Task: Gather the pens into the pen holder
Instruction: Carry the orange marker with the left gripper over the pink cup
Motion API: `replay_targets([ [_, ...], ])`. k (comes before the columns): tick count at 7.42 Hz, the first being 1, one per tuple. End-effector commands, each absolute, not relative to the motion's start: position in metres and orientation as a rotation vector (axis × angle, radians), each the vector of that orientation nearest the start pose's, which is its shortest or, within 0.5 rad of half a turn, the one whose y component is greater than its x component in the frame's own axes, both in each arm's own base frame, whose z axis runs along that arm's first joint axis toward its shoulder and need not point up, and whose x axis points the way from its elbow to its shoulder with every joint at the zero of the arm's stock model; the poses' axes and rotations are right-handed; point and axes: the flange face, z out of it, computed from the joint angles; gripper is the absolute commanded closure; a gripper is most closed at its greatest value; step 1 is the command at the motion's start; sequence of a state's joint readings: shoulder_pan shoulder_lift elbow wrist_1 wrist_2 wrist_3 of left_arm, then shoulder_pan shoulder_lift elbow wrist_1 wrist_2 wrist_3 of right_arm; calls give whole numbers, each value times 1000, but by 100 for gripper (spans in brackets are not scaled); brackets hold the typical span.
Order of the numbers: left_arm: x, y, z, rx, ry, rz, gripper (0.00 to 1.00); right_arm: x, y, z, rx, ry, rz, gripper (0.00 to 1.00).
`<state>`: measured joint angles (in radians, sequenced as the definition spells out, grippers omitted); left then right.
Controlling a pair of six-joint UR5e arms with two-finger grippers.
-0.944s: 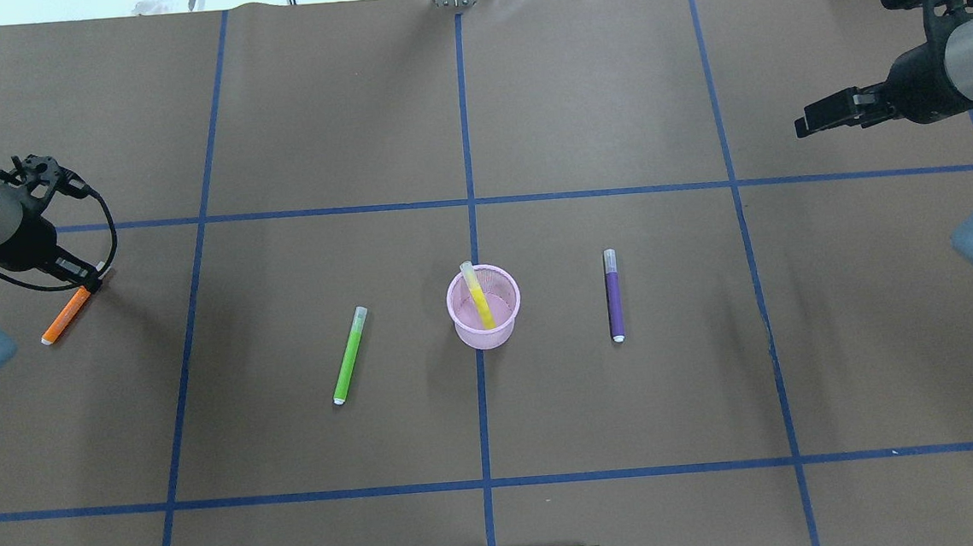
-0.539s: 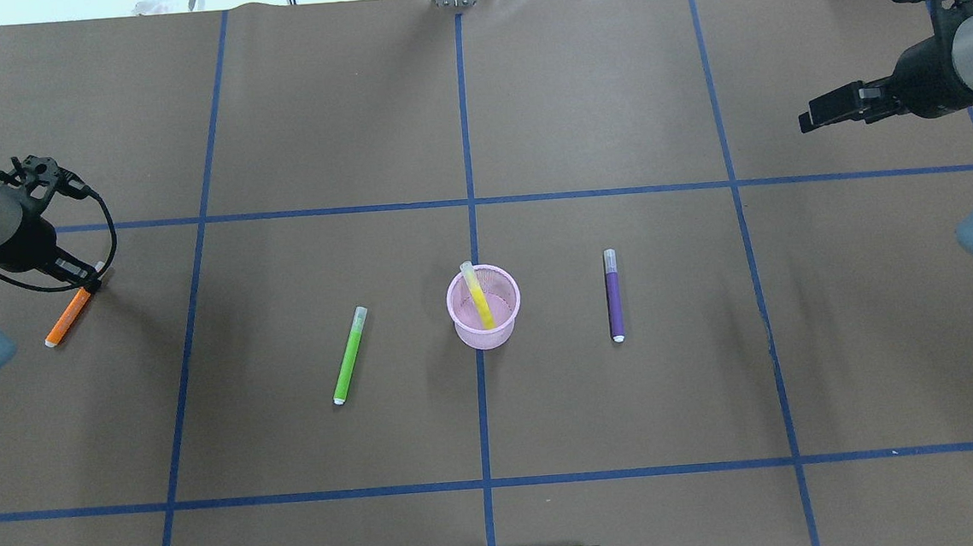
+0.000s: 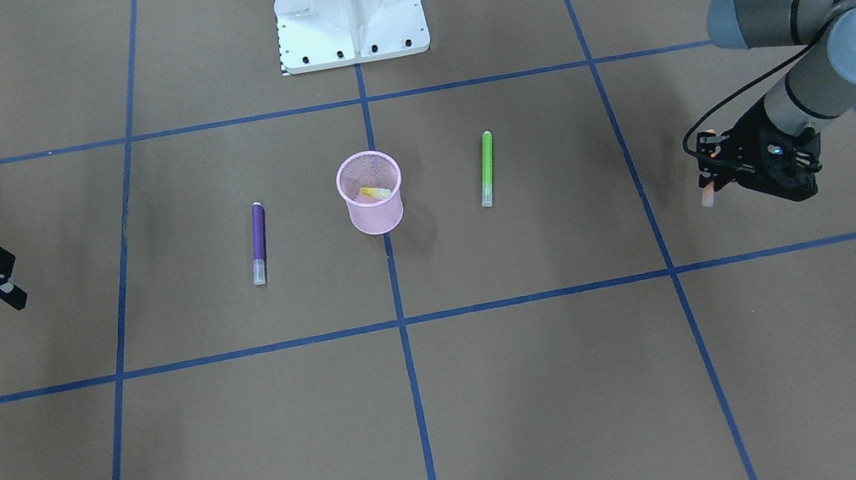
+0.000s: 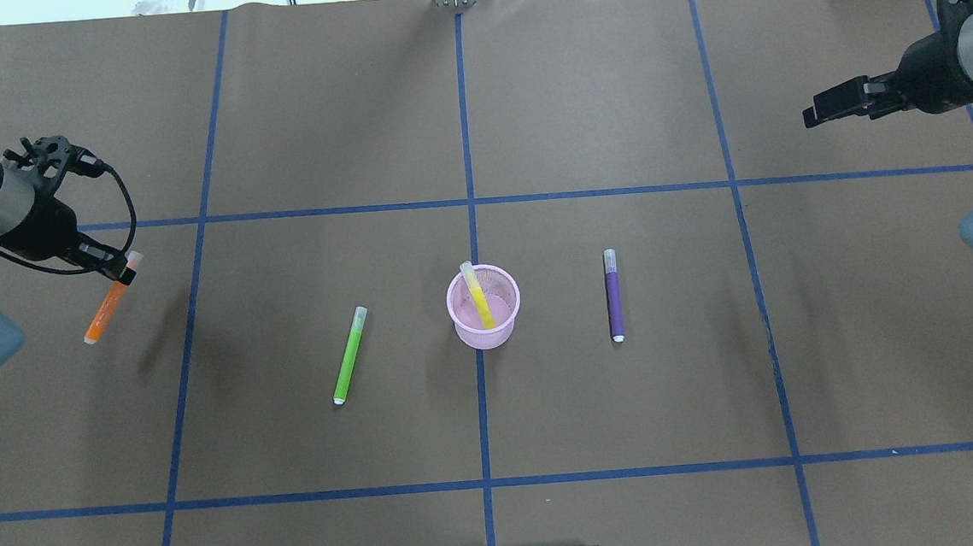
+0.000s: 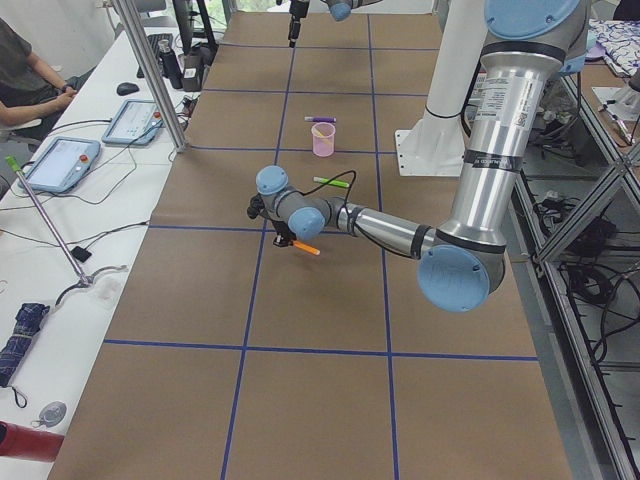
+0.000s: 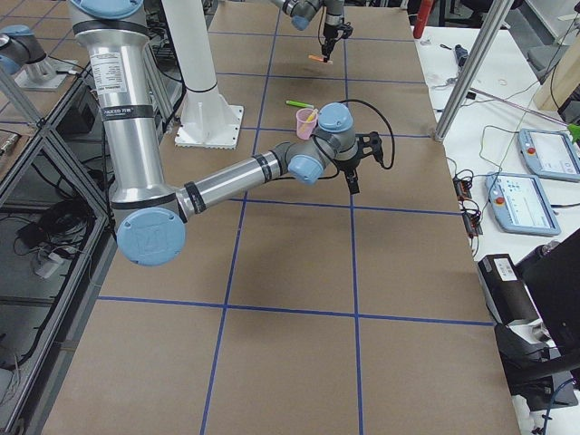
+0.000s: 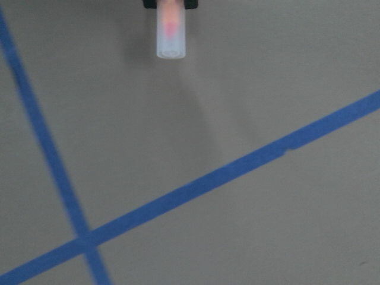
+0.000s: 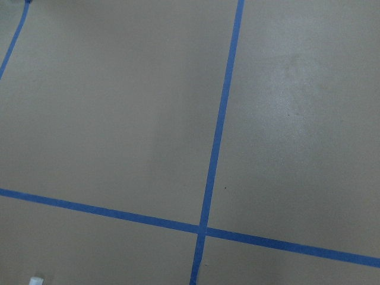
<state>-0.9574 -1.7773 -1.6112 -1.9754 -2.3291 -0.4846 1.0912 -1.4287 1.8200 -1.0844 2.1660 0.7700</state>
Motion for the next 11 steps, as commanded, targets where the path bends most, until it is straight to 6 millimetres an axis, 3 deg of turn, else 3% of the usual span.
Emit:
replay_targets([
  [1,312,-517,369,161,1065,218,100,-185,-524,410,366,-945,5,1],
  [2,339,-504,325,207,1075,167,100,-184,-525,410,367,-943,8,1],
  [3,353,-481,280,277,1106,147,100,-184,-525,411,367,-941,11,1],
  [4,359,-474,232,389,1142,147,100,-185,-525,412,366,-940,12,1],
  [6,389,-456,173,492,1229,106,100,-186,-526,412,364,-941,13,1],
  [8,429,-431,162,621,1180,52,100,-189,-530,405,353,-955,47,1],
  [11,489,-373,140,744,1159,-26,100,-195,-534,403,339,-961,65,1],
])
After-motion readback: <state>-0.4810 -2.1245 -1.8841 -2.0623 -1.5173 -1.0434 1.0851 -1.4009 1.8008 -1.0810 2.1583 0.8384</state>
